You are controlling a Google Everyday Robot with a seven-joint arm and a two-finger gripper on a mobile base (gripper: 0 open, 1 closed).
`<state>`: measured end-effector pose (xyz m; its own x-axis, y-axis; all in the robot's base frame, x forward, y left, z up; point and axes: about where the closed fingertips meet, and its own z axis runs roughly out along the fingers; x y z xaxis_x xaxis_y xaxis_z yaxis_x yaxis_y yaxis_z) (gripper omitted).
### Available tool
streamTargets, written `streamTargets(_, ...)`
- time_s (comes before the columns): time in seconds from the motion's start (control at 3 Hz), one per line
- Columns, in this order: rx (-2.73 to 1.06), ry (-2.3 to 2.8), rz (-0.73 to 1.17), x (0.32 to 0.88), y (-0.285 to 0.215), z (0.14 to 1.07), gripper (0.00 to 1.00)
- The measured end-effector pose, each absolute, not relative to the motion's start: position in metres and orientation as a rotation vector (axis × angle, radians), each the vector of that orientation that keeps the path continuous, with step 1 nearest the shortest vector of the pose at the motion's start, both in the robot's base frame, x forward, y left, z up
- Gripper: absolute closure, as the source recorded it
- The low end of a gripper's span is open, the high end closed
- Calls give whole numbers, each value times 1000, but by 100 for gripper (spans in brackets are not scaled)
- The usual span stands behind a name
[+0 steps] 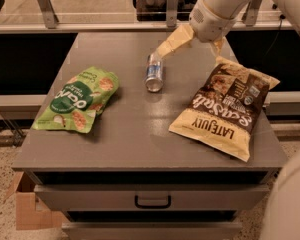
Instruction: Place redbull can upright
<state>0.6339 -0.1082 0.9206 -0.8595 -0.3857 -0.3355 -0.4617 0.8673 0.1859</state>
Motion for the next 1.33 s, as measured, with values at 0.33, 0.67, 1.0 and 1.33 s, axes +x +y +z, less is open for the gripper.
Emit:
streamTargets(0.33,-493,2796,395,639,-103,917,0)
streamTargets(0.67,-458,2785,397,646,-101,920,0)
streamTargets(1.0,-411,2771,399,656,-99,923,0)
streamTargets(1.33,-359,2776,335,674,-85,922,0)
